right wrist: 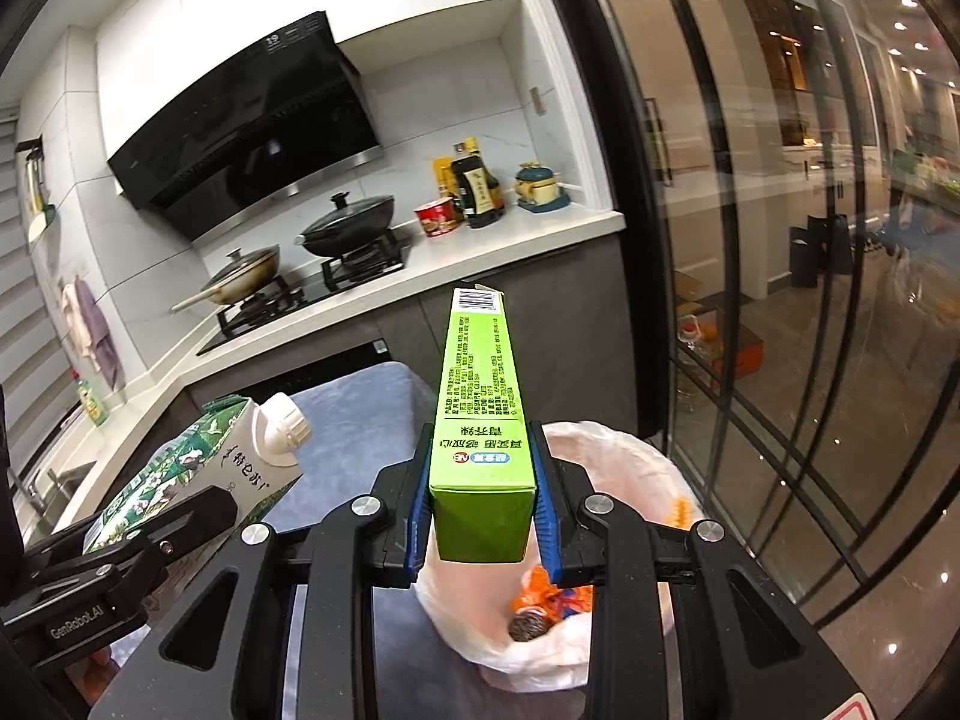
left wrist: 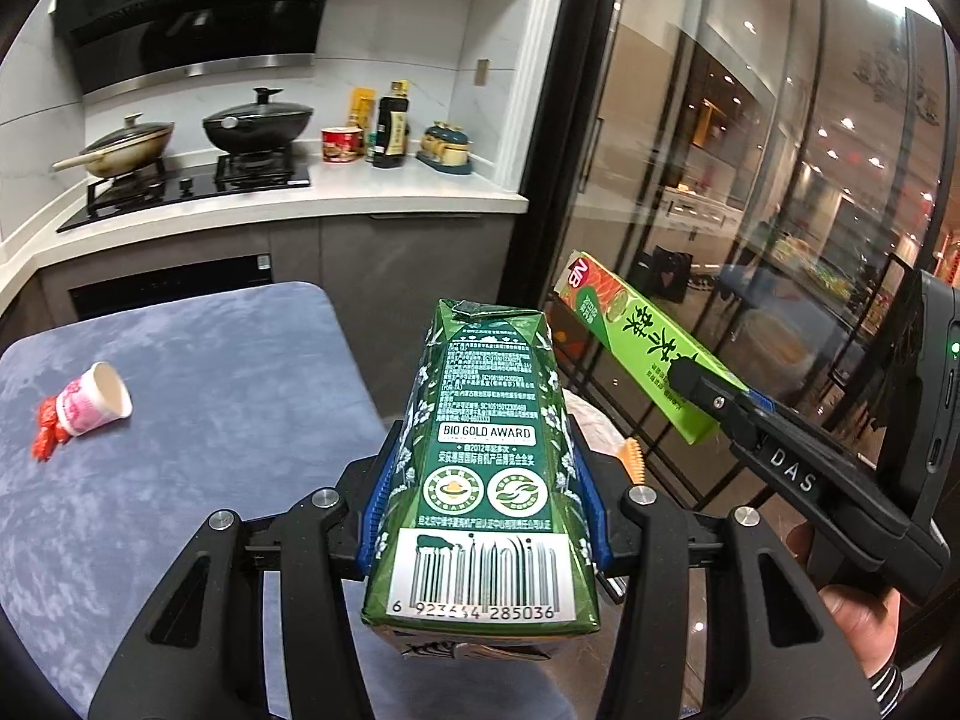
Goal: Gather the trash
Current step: 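Carry the green carton and green box over the trash bin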
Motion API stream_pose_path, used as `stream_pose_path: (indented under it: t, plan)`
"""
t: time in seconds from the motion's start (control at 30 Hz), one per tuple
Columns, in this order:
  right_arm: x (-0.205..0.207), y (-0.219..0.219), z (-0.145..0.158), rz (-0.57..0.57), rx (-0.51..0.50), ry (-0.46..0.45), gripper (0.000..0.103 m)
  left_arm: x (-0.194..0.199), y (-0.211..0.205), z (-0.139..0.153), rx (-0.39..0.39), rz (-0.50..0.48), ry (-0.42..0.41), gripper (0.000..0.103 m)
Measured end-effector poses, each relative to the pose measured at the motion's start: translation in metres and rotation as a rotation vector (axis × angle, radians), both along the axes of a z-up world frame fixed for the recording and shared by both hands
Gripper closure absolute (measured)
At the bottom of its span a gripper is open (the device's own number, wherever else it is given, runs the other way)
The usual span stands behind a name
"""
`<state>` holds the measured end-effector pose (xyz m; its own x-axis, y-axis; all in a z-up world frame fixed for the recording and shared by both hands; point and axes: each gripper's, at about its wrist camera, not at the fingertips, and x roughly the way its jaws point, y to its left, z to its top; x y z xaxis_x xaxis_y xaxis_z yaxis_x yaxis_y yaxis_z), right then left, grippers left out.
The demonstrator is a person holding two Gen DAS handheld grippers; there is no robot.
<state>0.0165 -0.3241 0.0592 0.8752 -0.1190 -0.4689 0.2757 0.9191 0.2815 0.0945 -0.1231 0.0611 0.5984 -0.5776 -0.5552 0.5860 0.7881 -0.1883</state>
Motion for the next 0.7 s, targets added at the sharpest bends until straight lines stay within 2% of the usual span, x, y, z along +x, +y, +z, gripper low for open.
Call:
stream_pose_path:
  t: [0.23,0.7]
  plan:
    - [-0.007,-0.016,-0.006,-0.02,0.012,0.01,0.076,0.0,-0.022,-0.006,0.017,-0.025,0.011,0.056]
    - [-0.001,-0.026,-0.025,-0.024,0.045,0.045,0.076,0.007,-0.04,-0.017,0.052,-0.034,0.034,0.056]
